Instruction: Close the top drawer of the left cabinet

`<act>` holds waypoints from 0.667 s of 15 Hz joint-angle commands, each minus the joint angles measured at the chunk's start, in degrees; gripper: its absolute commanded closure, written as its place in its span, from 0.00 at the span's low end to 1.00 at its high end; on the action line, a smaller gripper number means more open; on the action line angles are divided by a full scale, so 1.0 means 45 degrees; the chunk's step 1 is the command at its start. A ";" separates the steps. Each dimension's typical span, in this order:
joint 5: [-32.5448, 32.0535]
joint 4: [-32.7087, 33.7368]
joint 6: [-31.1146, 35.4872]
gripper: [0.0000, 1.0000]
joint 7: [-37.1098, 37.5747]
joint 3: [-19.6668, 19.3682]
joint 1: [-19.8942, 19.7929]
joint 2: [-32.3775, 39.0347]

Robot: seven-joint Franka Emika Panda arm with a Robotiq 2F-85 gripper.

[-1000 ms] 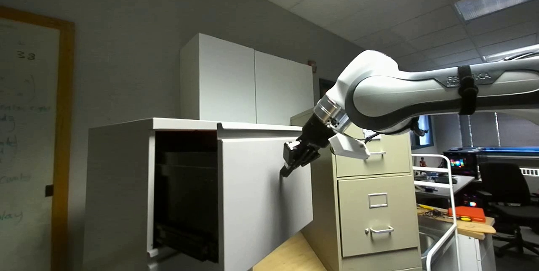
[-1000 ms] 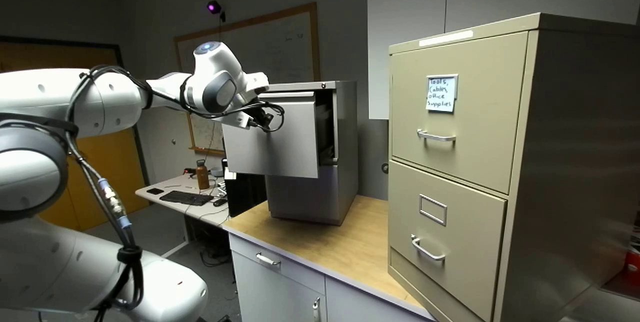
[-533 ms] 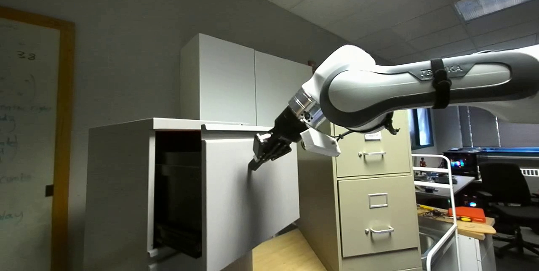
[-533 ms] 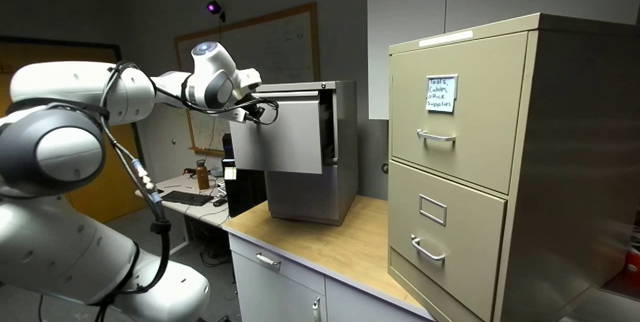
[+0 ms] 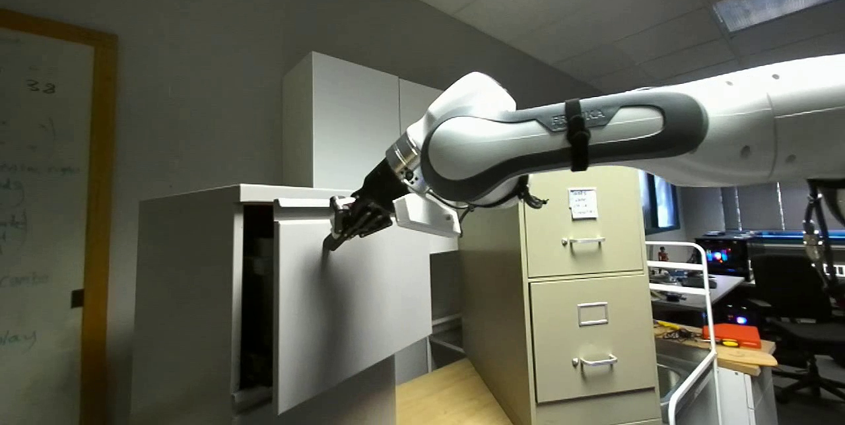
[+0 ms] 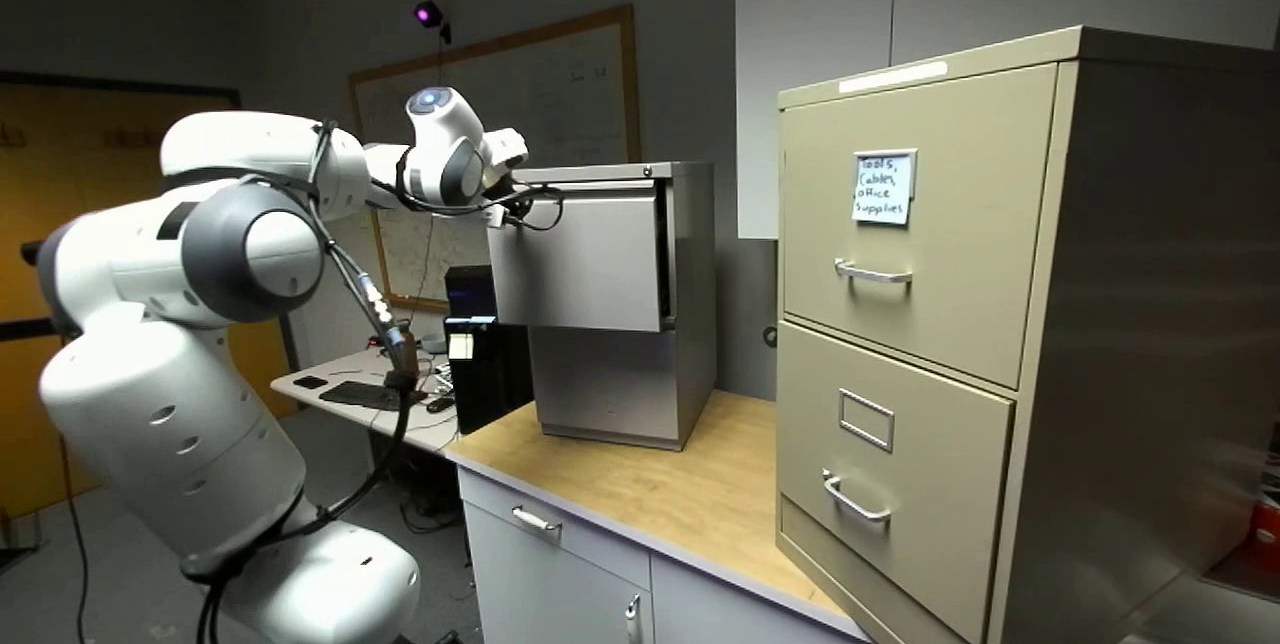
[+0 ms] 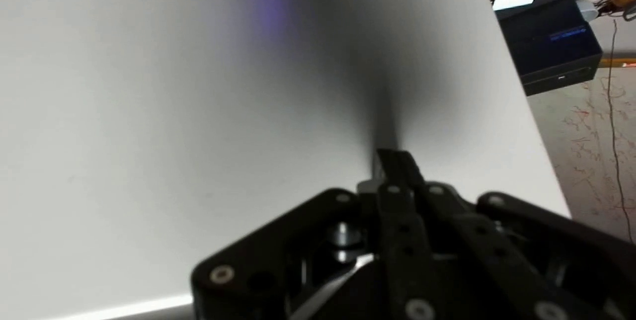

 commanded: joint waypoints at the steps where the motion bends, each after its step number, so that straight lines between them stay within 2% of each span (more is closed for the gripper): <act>1: -0.0763 0.2644 0.0170 1.00 0.0796 0.0390 -0.0192 0.2396; 6: -0.2152 0.5421 -0.0173 1.00 0.1950 0.0336 0.0055 0.4775; 10: -0.2647 0.7141 -0.0663 1.00 0.2516 0.0068 0.0459 0.5999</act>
